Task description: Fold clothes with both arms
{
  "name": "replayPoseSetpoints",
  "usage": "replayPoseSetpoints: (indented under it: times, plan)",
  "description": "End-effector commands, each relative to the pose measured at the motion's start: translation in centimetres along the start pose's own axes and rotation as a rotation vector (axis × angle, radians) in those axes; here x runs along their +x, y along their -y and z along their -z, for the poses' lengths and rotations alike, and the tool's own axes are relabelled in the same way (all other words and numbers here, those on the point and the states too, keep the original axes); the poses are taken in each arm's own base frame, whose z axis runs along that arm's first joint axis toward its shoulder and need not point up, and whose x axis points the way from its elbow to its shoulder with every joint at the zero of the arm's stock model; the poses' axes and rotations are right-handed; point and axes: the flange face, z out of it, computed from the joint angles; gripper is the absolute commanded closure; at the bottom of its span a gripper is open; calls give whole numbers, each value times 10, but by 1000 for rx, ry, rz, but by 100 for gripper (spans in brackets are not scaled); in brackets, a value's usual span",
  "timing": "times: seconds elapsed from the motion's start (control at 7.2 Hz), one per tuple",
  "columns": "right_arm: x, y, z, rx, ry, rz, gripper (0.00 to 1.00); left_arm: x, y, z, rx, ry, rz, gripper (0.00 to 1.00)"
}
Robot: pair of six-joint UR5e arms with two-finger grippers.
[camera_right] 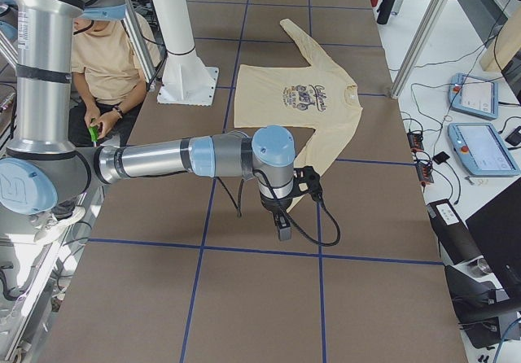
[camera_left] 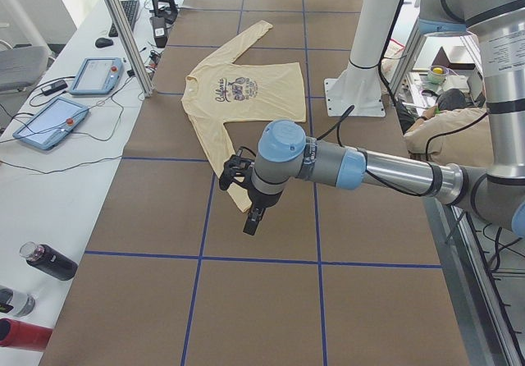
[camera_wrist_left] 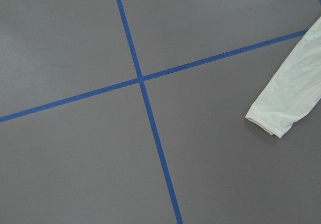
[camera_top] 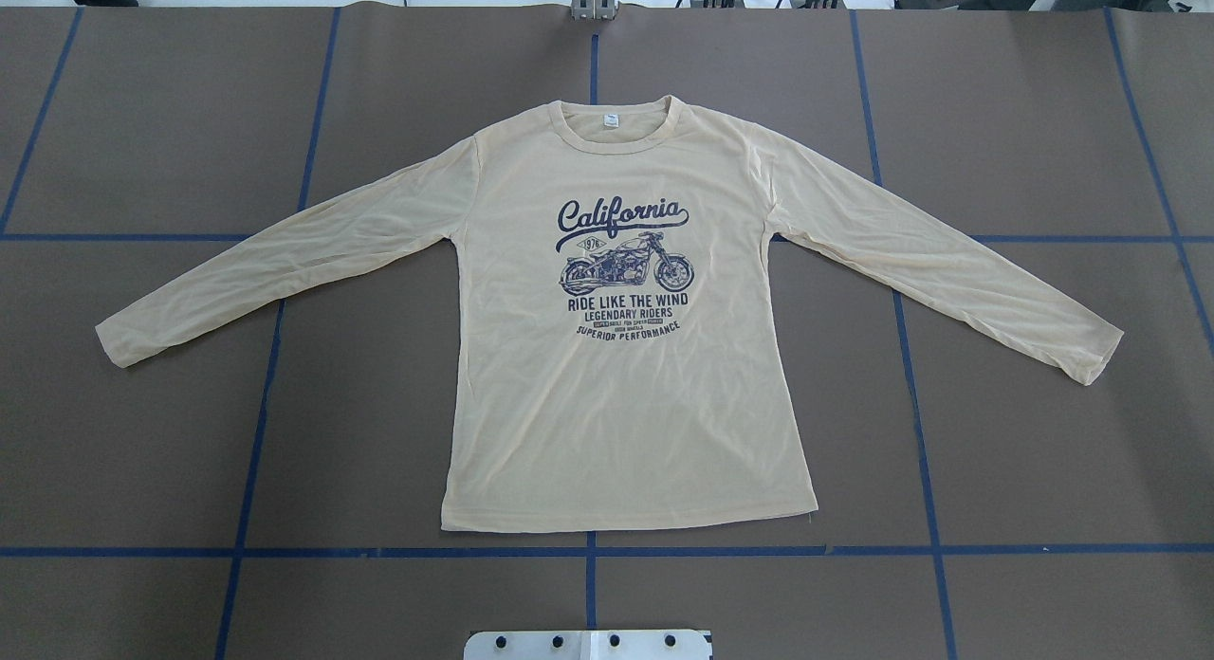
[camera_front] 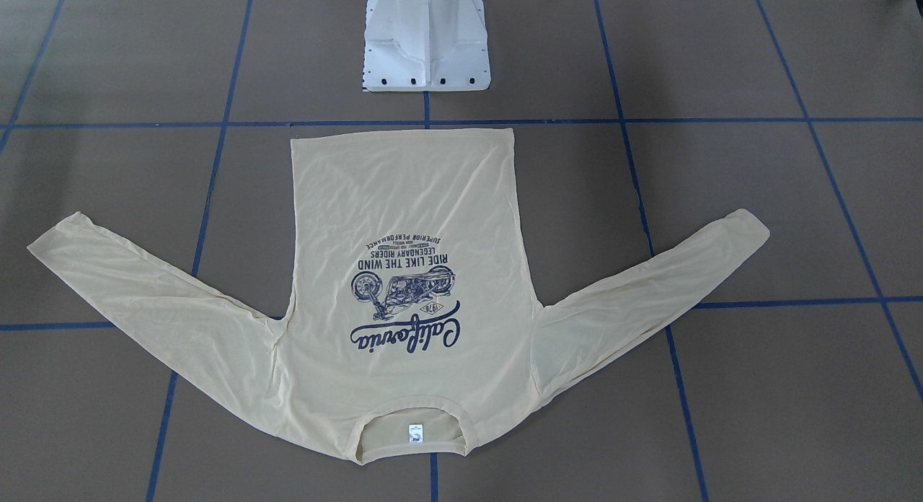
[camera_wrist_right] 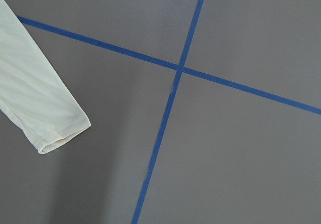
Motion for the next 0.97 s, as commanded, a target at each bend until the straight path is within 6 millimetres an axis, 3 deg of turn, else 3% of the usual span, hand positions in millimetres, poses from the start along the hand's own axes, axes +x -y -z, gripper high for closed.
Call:
replayPoseSetpoints:
  times: [0.0, 0.28, 0.42, 0.56, 0.69, 0.83]
  plan:
    - [1, -3, -2, -5, -1, -5, 0, 5, 3, 6, 14, 5, -23, 0]
    - [-2, 2, 1, 5, 11, 2, 0, 16, 12, 20, 46, 34, -57, 0]
    - [-8, 12, 8, 33, 12, 28, 0, 26, 36, 39, 93, 90, -97, 0]
    - [-14, 35, 24, 105, -9, 91, 0, 39, 51, 56, 142, 113, -152, 0]
    - [-15, 47, 28, 169, -20, 141, 0, 47, 90, 69, 234, 132, -235, 0]
    - [-19, 49, 23, 186, 82, 41, 0, 48, 121, 78, 337, 173, -325, 0]
